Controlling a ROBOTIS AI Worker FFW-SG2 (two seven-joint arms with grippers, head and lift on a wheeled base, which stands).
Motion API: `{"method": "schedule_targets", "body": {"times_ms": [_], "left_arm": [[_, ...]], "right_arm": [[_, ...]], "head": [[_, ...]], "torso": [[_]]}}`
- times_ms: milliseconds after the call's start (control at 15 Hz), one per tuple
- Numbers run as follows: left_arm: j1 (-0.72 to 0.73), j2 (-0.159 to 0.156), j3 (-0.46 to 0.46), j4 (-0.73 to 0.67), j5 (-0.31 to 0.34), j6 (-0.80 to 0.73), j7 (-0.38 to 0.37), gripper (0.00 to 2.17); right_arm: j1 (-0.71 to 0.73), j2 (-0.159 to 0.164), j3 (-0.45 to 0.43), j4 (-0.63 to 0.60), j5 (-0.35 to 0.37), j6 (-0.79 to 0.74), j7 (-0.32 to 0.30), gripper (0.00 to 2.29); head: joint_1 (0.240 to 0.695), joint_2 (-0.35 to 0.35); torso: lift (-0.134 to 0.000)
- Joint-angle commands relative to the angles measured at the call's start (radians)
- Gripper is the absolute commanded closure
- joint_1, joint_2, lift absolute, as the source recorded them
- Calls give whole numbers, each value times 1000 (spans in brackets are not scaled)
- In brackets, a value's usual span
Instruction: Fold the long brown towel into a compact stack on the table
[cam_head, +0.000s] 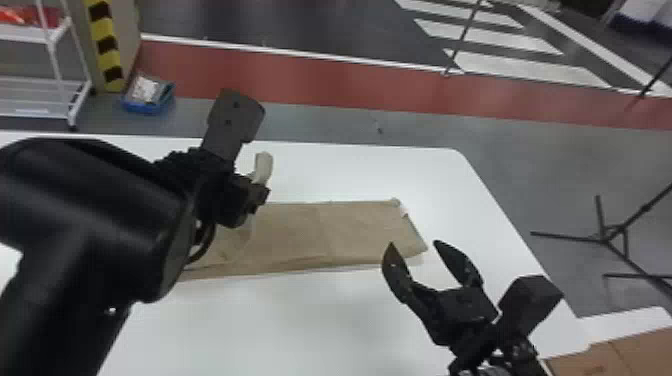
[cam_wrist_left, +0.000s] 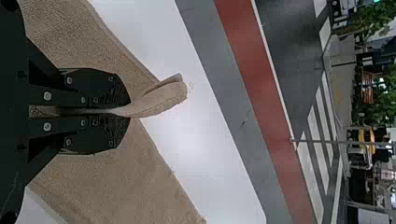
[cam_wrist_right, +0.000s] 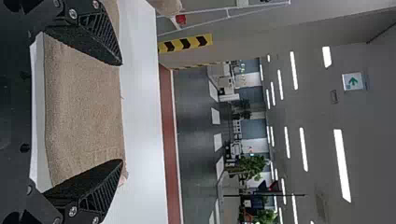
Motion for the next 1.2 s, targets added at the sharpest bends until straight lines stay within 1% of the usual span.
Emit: {"method": "schedule_targets", "body": {"times_ms": [0, 133, 267, 400, 467, 533, 667, 733, 867, 933, 1000, 1133], "left_arm": [[37, -4, -53, 1, -7, -7, -29, -2], [66, -4, -104, -10, -7, -13, -39, 22], [71, -4, -137, -1, -7, -77, -30, 33], [78, -4, -148, 6, -4, -126, -25, 33], [94, -4, -136, 1, -4, -154, -24, 33], [123, -4, -99, -16, -6, -194, -24, 33], [199, -4, 2, -76, -1, -273, -32, 26], [230, -4, 53, -111, 8, -283, -33, 26], [319, -4, 165, -182, 56, -338, -36, 26], [367, 3, 222, -209, 70, -369, -41, 26], [403, 12, 266, -225, 88, -408, -45, 26], [479, 12, 366, -237, 111, -547, -65, 29]], "right_arm": [[-12, 7, 0, 13, 0, 0, 0, 147], [-23, 7, 2, 19, 1, 3, 0, 147], [-32, 7, 2, 21, 8, 18, 0, 147], [-38, 7, 3, 19, 14, 31, 0, 147], [-47, 7, 0, 18, 20, 52, 0, 147], [-63, 7, -2, 18, 29, 92, 5, 147], [-104, 7, 0, 32, 47, 153, 6, 144], [-127, 7, 11, 47, 58, 181, 8, 144], [-201, 7, 43, 93, 87, 255, 23, 144], [-245, 7, 60, 122, 97, 307, 32, 144], [-281, 7, 74, 153, 109, 337, 34, 144], [-365, 7, 112, 233, 135, 402, 44, 147]], "head": [[695, -311], [695, -341], [695, -350], [695, -350], [695, -350], [695, -350], [695, -350], [695, -350], [695, -350], [695, -337], [695, -279], [695, -221]], "torso": [[-123], [-123], [-123], [-123], [-123], [-123], [-123], [-123], [-123], [-123], [-123], [-123]]}}
